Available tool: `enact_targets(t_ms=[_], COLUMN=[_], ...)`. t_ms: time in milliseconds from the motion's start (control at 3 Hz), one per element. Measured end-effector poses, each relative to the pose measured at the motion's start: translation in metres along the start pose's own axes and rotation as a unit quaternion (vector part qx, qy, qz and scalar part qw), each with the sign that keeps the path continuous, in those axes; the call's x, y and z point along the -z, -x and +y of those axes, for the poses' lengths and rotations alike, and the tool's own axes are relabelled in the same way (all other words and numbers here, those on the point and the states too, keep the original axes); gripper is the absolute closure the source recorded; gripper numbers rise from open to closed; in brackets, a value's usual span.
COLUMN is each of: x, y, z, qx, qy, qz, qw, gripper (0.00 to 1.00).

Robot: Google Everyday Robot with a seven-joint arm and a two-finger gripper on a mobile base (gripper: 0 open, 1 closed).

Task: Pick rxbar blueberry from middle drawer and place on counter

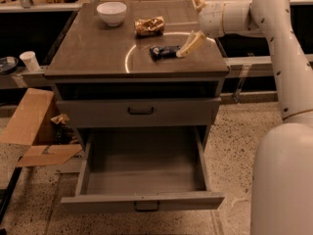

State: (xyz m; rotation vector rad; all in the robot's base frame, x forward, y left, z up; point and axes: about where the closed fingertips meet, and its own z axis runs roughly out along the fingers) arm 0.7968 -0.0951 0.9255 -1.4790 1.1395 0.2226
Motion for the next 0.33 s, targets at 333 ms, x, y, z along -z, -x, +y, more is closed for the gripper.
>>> enact_targets(t_ms=[333], x=[0.0115], y=[0.0028], z=[-0.0021], qx=[0.002], qy=[-0.008], qz=[-0.002], qw=[1.0000], gripper=[0.00])
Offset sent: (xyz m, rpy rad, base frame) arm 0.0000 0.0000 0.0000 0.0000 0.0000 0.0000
